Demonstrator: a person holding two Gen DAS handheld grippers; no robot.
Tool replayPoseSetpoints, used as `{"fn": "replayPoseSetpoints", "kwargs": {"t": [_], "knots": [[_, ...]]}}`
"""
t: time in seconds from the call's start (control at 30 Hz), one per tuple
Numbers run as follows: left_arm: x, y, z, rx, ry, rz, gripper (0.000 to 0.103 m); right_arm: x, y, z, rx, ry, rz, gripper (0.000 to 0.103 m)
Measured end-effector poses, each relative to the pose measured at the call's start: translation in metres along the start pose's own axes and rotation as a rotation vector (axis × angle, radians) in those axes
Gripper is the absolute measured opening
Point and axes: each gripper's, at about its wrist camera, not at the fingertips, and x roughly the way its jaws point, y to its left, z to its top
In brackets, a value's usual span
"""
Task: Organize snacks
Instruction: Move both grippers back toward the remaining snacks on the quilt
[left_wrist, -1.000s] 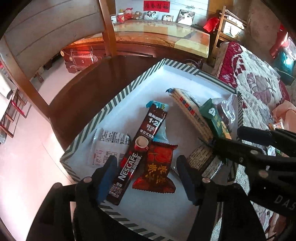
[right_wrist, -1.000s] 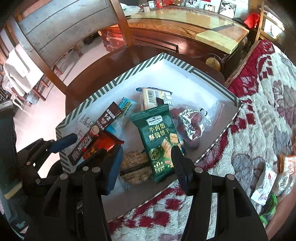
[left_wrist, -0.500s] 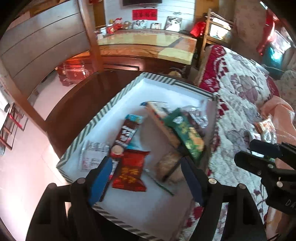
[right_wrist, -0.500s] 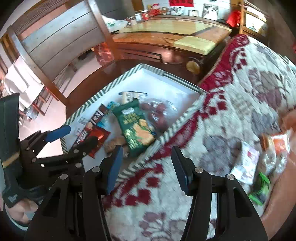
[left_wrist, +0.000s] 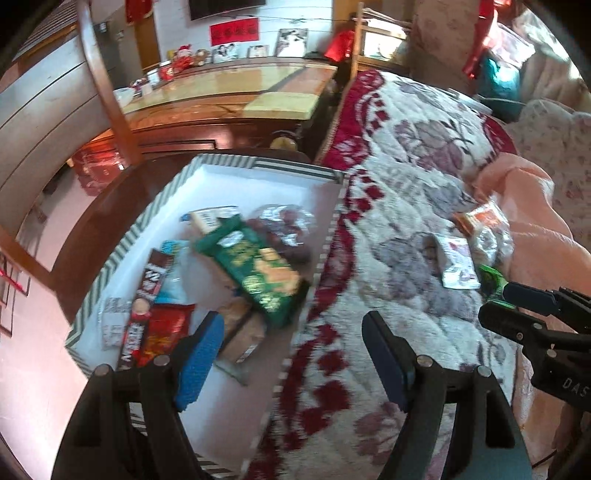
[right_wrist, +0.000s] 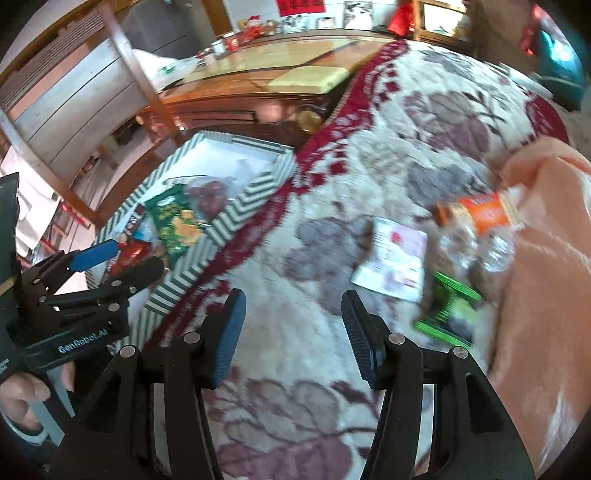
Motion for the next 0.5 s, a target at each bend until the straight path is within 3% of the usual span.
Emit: {"fn": "replayPoseSetpoints", "kwargs": {"t": [0.27,0.5], "knots": [[0.010,-0.043,0.007,0.062,0.036,-0.061,0.079,-0.007,-0.058,-0.025,0.111,0.013,-0.054,0.054],[0.024,-0.079,0.022,0.096,0.057,-0.094,0.079,-0.008,-0.085,-0.034,0.166,0.018,-0.062,0.054]]}}
